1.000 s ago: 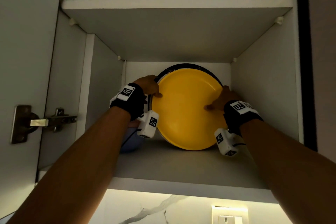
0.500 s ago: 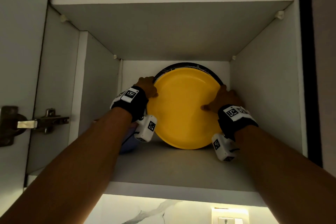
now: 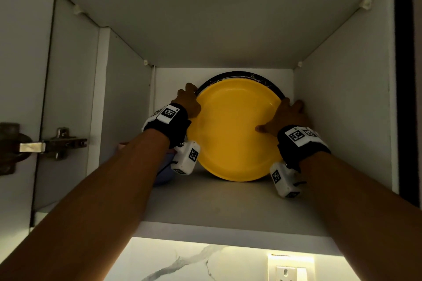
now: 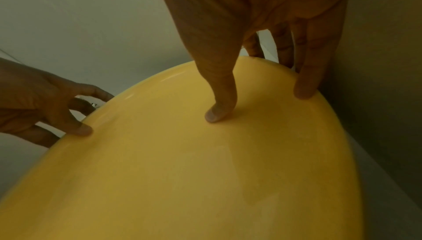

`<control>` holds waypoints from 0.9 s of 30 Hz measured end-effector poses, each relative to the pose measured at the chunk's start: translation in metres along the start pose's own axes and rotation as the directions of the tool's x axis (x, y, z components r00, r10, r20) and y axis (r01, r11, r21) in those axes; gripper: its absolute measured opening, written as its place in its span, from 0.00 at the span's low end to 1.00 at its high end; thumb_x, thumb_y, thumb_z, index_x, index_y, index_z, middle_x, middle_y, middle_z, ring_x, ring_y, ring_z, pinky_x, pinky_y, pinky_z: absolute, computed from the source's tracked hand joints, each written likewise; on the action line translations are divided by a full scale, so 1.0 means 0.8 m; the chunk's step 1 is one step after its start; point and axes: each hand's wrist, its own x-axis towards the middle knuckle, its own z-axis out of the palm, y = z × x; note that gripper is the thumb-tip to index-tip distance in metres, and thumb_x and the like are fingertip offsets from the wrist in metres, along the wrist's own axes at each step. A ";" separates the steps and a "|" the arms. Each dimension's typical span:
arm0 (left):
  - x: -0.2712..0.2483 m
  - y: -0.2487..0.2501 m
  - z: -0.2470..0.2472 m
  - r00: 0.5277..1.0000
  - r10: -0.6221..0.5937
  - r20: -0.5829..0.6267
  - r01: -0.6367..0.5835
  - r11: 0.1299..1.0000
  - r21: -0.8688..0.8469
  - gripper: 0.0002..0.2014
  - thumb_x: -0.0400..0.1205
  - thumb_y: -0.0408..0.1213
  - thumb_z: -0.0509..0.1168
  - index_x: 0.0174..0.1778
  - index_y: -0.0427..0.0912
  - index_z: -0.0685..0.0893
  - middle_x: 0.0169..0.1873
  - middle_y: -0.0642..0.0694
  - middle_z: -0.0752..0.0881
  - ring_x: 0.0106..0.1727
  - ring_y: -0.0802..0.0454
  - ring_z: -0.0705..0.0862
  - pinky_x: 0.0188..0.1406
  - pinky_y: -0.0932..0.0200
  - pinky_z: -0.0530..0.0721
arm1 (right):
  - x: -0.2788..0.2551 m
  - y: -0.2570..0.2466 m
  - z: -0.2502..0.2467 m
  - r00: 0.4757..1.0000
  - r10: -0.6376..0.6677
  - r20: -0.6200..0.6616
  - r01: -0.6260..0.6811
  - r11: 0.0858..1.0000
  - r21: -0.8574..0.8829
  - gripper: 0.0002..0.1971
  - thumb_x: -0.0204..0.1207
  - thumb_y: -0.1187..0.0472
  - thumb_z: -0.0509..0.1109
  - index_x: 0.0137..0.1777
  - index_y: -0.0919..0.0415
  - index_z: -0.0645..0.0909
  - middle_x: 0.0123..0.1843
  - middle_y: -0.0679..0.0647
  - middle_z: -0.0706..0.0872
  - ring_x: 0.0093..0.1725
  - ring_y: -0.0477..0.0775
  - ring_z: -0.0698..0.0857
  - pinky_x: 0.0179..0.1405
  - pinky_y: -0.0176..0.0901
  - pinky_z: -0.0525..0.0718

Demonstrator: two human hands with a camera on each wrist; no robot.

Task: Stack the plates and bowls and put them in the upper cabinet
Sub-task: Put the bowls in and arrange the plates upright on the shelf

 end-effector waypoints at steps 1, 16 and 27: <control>0.000 -0.001 0.001 1.000 0.002 -0.010 -0.002 1.000 -0.019 0.29 0.81 0.26 0.61 0.77 0.42 0.61 0.71 0.32 0.67 0.68 0.30 0.75 0.63 0.35 0.80 | 0.000 0.000 0.000 1.000 -0.005 -0.002 0.005 1.000 0.001 0.64 0.59 0.41 0.84 0.86 0.59 0.46 0.83 0.66 0.52 0.76 0.74 0.68 0.69 0.67 0.74; 0.008 -0.003 0.007 0.999 0.031 -0.004 -0.032 0.999 -0.033 0.24 0.82 0.25 0.59 0.74 0.35 0.64 0.68 0.29 0.74 0.66 0.31 0.78 0.55 0.43 0.80 | -0.003 -0.003 -0.003 1.000 0.002 -0.030 -0.002 1.000 -0.002 0.61 0.59 0.41 0.84 0.84 0.57 0.49 0.80 0.65 0.59 0.74 0.73 0.70 0.65 0.68 0.76; 0.009 -0.006 0.006 1.000 -0.019 0.000 0.019 0.999 -0.051 0.28 0.79 0.26 0.66 0.74 0.39 0.66 0.71 0.32 0.70 0.67 0.32 0.76 0.60 0.36 0.83 | -0.005 -0.004 -0.004 0.999 0.032 0.001 -0.032 0.999 0.027 0.61 0.60 0.47 0.86 0.84 0.57 0.47 0.82 0.65 0.55 0.76 0.73 0.67 0.69 0.71 0.74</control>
